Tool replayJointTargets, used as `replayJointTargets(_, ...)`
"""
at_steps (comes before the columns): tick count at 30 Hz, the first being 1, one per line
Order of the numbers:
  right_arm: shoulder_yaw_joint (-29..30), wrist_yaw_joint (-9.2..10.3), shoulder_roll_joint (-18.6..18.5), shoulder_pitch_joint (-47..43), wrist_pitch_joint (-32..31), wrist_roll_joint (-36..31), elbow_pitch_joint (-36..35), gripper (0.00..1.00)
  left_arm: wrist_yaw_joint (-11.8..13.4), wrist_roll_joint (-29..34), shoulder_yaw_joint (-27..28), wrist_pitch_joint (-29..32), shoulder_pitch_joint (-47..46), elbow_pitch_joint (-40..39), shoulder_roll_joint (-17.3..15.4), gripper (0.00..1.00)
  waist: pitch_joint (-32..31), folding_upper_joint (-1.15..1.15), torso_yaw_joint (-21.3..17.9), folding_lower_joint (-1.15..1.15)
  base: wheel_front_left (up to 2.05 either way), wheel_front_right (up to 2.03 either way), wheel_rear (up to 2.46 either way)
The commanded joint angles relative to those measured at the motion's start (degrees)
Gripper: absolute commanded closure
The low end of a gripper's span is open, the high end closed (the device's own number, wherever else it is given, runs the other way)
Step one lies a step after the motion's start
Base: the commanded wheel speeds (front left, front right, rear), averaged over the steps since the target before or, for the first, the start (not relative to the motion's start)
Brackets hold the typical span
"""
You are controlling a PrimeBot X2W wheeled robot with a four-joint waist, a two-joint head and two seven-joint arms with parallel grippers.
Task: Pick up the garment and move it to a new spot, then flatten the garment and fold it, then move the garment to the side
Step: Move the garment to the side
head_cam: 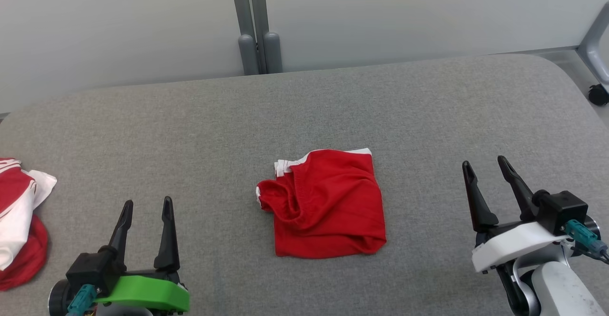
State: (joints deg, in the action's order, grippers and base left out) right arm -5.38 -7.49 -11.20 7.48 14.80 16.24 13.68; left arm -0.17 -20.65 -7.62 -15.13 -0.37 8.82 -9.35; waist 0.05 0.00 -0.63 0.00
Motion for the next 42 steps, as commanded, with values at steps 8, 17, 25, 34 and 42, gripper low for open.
replayJointTargets(8, -2.5, 0.00, 0.4, 2.5, -1.8, 0.5, 2.6, 0.00, -1.4, 2.0, 0.8, 0.0, -0.4, 0.5, 1.3, 0.00, 0.1, 0.00, 1.1, 0.00, 0.00, 0.00, 0.00)
replayJointTargets(17, -6.9, 0.01, 0.5, 12.2, -17.6, 5.5, 10.7, 0.00, -3.0, 3.1, 0.2, 0.0, -2.7, 1.1, 2.6, 0.00, 2.2, 0.00, 5.4, 0.00, 0.00, 0.00, 0.00)
replayJointTargets(25, -6.0, 0.00, 1.7, 18.2, -33.4, 9.7, 20.1, 0.00, -3.9, 3.5, 0.0, 0.0, -4.4, 2.4, 4.0, 0.00, 4.9, 0.00, 10.3, 0.00, 0.00, 0.00, 0.00)
replayJointTargets(34, -3.9, 0.00, 3.6, 18.8, -40.7, 11.4, 25.4, 0.00, -4.8, 4.0, 0.7, 0.0, -5.9, 3.5, 4.8, 0.00, 7.3, 0.00, 13.4, 0.00, 0.00, 0.00, 0.00)
replayJointTargets(42, -4.3, 0.00, 4.5, 18.8, -38.9, 11.5, 25.7, 1.00, -5.4, 4.9, 1.4, 0.0, -6.3, 3.9, 5.3, 0.00, 7.1, 0.00, 12.5, 0.00, 0.00, 0.00, 0.00)
